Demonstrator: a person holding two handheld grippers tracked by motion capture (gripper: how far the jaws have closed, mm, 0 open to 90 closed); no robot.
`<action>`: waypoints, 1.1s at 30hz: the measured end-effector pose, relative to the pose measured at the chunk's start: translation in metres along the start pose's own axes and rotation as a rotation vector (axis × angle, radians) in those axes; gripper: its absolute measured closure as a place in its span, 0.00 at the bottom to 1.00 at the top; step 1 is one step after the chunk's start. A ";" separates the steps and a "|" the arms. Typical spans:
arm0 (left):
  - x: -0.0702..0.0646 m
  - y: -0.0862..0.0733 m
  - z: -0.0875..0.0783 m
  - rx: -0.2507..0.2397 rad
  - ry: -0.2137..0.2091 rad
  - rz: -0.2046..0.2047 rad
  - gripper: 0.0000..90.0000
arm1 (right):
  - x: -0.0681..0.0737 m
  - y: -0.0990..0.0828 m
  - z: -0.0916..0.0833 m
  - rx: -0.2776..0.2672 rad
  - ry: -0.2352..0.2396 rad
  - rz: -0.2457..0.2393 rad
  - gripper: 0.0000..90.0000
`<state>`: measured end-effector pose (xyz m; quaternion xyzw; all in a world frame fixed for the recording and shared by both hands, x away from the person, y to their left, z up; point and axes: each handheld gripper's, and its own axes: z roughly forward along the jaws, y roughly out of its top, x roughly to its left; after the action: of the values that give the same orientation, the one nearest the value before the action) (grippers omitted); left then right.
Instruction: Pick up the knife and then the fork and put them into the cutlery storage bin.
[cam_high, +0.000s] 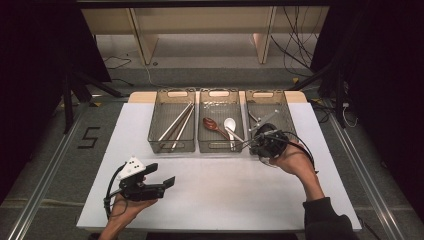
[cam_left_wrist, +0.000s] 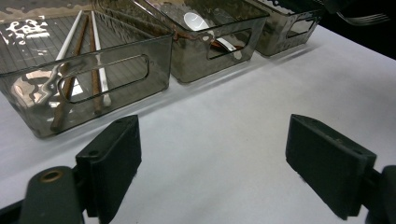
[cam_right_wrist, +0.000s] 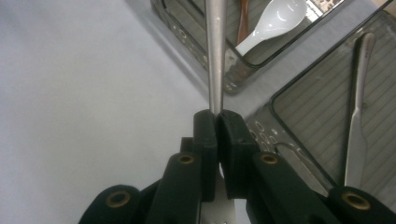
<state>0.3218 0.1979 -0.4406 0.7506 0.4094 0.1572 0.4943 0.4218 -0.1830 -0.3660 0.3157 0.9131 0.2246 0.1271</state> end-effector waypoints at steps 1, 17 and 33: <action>0.000 0.000 0.000 0.000 0.000 0.000 0.20 | -0.002 0.001 0.000 -0.003 -0.001 -0.001 0.96; 0.000 0.000 0.000 -0.010 -0.001 -0.005 0.20 | -0.030 0.015 -0.004 -0.031 -0.069 0.054 0.96; 0.000 0.000 -0.001 -0.011 -0.002 -0.005 0.20 | -0.078 0.023 0.005 0.005 -0.165 0.149 0.96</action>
<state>0.3217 0.1986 -0.4402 0.7472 0.4097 0.1574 0.4991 0.4959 -0.2141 -0.3522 0.4005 0.8741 0.2043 0.1838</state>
